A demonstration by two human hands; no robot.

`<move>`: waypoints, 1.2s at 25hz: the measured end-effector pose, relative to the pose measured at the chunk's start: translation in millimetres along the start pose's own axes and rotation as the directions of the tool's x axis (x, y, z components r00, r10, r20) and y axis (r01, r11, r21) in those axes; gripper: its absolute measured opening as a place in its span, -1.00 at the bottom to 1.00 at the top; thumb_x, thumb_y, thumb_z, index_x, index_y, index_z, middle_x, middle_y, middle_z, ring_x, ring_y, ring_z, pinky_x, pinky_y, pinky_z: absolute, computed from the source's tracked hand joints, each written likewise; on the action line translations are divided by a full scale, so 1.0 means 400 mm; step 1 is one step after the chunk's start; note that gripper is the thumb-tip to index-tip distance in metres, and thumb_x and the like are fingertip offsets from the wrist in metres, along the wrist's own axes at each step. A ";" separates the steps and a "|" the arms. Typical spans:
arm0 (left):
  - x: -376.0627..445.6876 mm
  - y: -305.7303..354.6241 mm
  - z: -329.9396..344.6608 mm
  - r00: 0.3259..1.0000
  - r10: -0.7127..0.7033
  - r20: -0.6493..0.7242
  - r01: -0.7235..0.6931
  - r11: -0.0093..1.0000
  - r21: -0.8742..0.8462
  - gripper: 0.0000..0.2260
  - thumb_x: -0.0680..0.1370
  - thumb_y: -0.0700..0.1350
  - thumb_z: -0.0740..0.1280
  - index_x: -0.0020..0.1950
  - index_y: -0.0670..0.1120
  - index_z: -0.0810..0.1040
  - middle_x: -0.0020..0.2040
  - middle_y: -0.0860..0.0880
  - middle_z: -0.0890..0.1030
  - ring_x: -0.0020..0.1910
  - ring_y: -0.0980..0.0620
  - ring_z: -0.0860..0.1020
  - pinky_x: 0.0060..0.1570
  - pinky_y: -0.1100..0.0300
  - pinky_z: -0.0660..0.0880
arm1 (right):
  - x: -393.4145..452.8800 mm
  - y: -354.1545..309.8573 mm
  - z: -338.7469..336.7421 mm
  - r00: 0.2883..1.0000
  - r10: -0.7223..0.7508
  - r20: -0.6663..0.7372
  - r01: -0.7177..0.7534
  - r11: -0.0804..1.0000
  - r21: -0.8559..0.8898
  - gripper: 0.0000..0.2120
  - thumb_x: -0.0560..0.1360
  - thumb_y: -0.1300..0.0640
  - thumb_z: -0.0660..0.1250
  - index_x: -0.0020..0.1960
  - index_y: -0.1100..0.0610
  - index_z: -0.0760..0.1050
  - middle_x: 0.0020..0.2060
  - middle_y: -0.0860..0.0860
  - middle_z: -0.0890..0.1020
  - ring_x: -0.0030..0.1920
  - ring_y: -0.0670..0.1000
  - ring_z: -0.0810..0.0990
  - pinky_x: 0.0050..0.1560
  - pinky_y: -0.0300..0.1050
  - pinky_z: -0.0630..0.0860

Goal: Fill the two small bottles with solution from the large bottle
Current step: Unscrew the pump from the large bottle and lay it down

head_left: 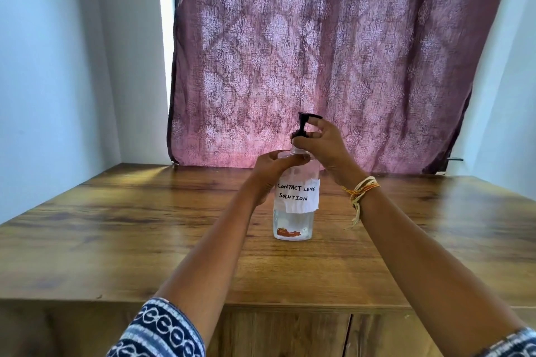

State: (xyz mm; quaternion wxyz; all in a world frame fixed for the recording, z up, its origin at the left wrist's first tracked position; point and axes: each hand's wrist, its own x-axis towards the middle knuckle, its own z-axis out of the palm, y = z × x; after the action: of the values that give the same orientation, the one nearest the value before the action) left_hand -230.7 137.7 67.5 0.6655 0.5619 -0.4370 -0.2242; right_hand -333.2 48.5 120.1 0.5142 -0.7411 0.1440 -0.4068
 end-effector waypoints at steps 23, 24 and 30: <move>0.000 -0.005 0.003 1.000 0.021 0.002 -0.021 1.000 -0.009 -0.68 0.29 0.07 0.51 -0.06 -0.07 0.69 -0.13 -0.11 0.72 -0.12 -0.11 0.68 -0.09 0.04 0.57 | 0.002 0.003 -0.018 0.998 0.042 0.035 -0.045 0.995 0.093 -0.39 0.20 0.04 0.53 0.21 0.14 0.51 0.10 0.22 0.64 0.13 0.17 0.63 0.21 0.14 0.52; 0.001 -0.005 0.002 1.000 0.017 0.000 -0.017 1.000 -0.004 -0.69 0.29 0.07 0.51 -0.06 -0.07 0.69 -0.12 -0.12 0.72 -0.12 -0.12 0.68 -0.08 0.02 0.58 | -0.001 0.001 -0.017 0.997 0.035 0.070 -0.041 0.994 0.098 -0.39 0.26 0.10 0.54 0.27 0.19 0.48 0.10 0.22 0.64 0.11 0.17 0.63 0.19 0.12 0.52; 0.001 -0.002 0.003 1.000 0.003 -0.005 -0.003 1.000 -0.004 -0.57 0.23 0.11 0.53 -0.02 -0.12 0.69 -0.07 -0.17 0.72 -0.05 -0.19 0.68 0.01 -0.05 0.58 | -0.001 -0.001 -0.019 1.000 -0.021 0.020 0.021 0.999 0.025 -0.44 0.32 0.22 0.56 0.26 0.21 0.45 -0.14 0.11 0.69 -0.16 0.02 0.68 -0.05 -0.08 0.60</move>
State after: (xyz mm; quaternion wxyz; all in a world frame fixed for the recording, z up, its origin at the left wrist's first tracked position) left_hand -231.6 136.5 66.7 0.6683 0.5604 -0.4357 -0.2225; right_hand -339.2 43.9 121.4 0.5205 -0.7402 0.1260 -0.4067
